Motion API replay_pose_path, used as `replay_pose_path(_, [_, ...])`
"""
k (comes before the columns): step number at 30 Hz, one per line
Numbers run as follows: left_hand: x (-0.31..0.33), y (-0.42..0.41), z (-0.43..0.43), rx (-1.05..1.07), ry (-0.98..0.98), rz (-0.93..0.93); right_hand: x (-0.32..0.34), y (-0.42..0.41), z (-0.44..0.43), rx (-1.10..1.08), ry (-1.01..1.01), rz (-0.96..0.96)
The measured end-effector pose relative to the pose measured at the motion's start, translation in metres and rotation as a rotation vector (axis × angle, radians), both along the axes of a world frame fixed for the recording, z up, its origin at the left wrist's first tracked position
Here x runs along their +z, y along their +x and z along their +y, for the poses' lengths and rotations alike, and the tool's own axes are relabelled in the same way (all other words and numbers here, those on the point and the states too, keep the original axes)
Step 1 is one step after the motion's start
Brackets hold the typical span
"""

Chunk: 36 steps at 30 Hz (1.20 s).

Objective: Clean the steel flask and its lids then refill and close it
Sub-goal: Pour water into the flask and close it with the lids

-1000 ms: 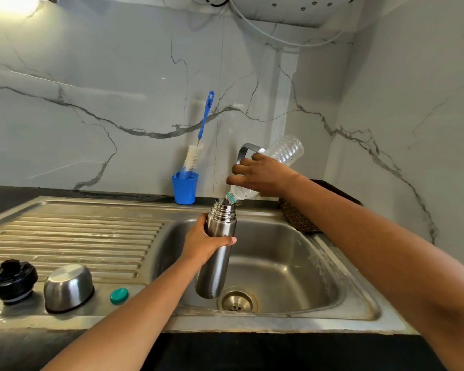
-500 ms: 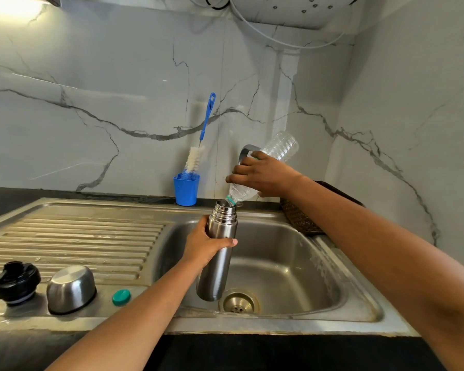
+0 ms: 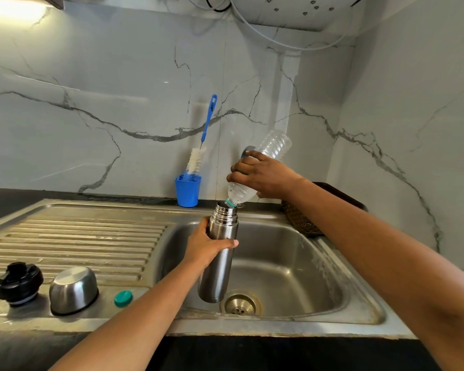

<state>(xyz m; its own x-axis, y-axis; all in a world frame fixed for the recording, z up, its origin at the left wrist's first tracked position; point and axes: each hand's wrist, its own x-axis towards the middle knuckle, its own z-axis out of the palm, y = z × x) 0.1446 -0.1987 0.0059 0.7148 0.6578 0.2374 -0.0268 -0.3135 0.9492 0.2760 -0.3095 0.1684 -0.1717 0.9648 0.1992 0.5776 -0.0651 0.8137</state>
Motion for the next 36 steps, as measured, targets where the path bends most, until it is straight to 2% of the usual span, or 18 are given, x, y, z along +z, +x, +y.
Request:
replay_pose_path(24, [0.0002, -0.0013, -0.0011, -0.018, 0.002, 0.0, 0.0024, 0.001, -0.0004, 0.158, 0.146, -0.042])
replay_pose_path(36, [-0.0007, -0.0022, 0.0001, -0.007, 0.002, 0.002, 0.0048, -0.0013, 0.0002, 0.132, 0.182, -0.048])
